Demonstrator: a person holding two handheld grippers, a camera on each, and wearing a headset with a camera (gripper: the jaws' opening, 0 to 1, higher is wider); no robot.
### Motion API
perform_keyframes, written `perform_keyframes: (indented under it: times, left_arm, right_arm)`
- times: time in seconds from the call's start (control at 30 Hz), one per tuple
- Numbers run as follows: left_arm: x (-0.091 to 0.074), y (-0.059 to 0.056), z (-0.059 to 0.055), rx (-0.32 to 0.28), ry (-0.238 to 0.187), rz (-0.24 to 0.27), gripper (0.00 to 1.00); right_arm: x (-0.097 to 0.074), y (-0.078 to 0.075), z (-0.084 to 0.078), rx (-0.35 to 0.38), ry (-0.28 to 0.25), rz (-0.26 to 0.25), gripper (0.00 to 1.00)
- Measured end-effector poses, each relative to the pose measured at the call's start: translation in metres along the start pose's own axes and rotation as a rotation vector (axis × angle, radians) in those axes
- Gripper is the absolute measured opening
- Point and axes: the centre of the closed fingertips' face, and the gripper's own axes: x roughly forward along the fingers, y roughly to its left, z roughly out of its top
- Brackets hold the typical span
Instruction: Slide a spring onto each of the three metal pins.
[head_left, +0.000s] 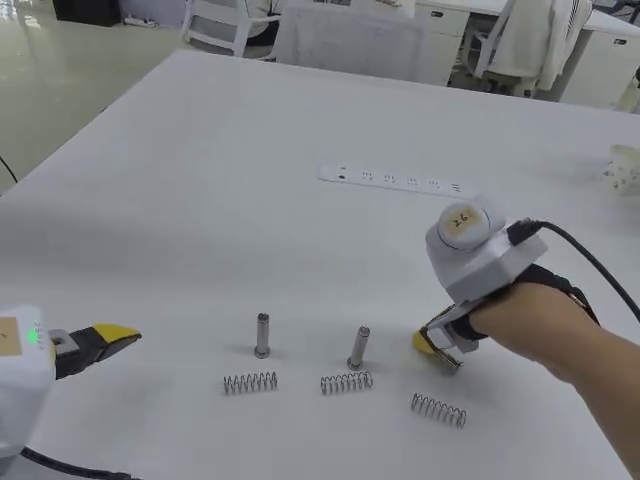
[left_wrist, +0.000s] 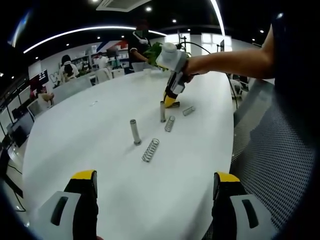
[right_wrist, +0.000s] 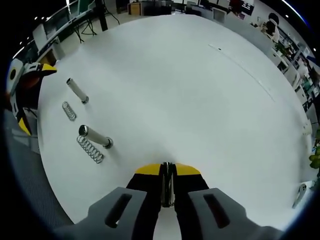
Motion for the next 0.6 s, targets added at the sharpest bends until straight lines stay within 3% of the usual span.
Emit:
perform_keyframes:
  times: [0.6]
  left_arm:
    - [0.000, -0.004, 0.011, 0.034, -0.012, -0.005, 0.93]
  right_arm:
    - [-0.039, 0.008, 0.006, 0.027, -0.107, -0.005, 0.06]
